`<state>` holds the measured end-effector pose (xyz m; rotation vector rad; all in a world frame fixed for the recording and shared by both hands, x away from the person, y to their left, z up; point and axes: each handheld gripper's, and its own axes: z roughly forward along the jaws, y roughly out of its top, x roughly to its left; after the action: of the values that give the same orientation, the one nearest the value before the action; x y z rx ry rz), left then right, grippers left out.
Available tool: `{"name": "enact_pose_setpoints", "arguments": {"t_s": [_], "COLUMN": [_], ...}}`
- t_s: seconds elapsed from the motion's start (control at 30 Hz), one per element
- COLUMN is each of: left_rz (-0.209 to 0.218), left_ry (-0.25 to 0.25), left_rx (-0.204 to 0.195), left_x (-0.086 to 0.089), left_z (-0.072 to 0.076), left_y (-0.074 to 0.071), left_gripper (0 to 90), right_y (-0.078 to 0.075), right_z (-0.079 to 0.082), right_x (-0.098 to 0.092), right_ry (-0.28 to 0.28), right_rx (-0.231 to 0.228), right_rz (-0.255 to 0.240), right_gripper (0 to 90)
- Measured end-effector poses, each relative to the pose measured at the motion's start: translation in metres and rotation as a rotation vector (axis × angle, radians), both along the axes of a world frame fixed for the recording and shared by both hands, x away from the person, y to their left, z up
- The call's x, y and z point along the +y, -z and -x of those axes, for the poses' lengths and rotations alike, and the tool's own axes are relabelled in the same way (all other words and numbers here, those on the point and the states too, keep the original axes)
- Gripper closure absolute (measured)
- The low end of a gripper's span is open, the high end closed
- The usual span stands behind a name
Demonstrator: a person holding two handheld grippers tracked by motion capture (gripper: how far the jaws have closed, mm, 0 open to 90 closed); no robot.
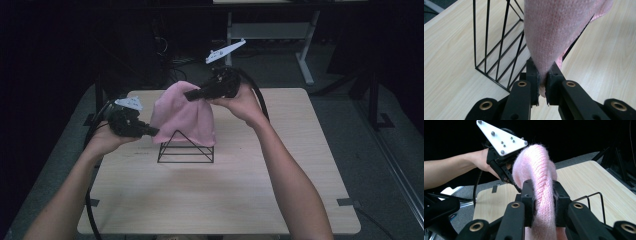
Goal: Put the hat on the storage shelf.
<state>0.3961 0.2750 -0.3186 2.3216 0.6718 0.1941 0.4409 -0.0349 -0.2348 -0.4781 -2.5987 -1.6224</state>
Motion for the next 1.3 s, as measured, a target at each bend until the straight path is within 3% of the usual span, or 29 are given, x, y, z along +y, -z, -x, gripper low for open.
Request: {"name": "enact_pose_setpoints", "arguments": {"t_s": [0.4, 0.7, 0.97, 1.3], "left_rz": [-0.05, -0.066, -0.114, -0.119], "left_ry": [0.001, -0.009, -0.002, -0.003], "left_rx": [0.007, 0.021, 0.029, 0.066], "left_x": [0.001, 0.004, 0.006, 0.006], "left_z": [0.001, 0.002, 0.003, 0.002], "left_y": [0.011, 0.025, 0.036, 0.05], "left_gripper": [83.0, 82.7, 82.7, 82.7], "right_y": [0.008, 0.021, 0.033, 0.047], "right_z": [0.0, 0.0, -0.001, 0.0], "right_x": [0.006, 0.012, 0.018, 0.021], "right_ry": [-0.017, -0.026, -0.041, -0.05], "right_rx": [0.019, 0.037, 0.054, 0.087], "right_rz": [0.033, 0.057, 0.075, 0.089], "right_gripper": [74.9, 74.7, 74.7, 74.7]}}
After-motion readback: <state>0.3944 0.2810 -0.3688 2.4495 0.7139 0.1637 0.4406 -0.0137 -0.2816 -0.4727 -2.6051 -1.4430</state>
